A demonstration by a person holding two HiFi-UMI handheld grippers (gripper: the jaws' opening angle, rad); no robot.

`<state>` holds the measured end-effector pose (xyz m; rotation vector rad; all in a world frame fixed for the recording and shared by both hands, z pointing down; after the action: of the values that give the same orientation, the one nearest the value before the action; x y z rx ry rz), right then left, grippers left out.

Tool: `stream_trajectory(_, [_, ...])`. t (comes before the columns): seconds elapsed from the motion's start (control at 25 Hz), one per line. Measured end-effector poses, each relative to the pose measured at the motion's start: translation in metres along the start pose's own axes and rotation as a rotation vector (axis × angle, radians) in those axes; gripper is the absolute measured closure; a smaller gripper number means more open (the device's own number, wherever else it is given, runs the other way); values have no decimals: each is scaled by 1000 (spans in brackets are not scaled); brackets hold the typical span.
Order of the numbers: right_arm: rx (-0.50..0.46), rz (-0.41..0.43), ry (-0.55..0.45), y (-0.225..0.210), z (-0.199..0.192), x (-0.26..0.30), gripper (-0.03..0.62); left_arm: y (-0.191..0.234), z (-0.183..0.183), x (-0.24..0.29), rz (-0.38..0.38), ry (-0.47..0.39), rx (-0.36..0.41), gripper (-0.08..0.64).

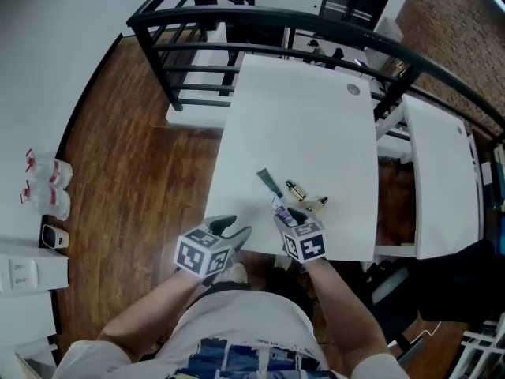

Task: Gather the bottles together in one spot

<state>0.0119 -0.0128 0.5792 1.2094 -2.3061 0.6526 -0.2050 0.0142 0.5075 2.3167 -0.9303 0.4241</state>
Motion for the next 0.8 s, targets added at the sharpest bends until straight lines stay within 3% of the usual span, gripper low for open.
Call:
stream_trajectory(0.2, [115, 18, -74, -6, 2, -35, 408, -6, -2, 21, -44, 8, -66, 385])
stream_trajectory(0.44, [204, 55, -239, -7, 15, -91, 408, -2, 25, 45, -148, -84, -271, 385])
stream_trajectory(0.64, [178, 80, -374, -6, 30, -132, 407, -15, 64, 77, -316, -136, -476, 334])
stream_trajectory(0.8, [166, 106, -436, -13, 34, -151, 407, -29, 74, 103, -362, -147, -605, 334])
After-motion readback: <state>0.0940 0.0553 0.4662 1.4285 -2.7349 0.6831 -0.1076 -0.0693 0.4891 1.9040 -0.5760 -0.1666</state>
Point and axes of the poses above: the fingertips, and each gripper's own axes: x forward along the fingers, y to its left, z out of its top, the point moved 10 cm from there along -x, backward along the fingers, and after that the axes turned 11 degrees about -y, right-handed, at the moved point
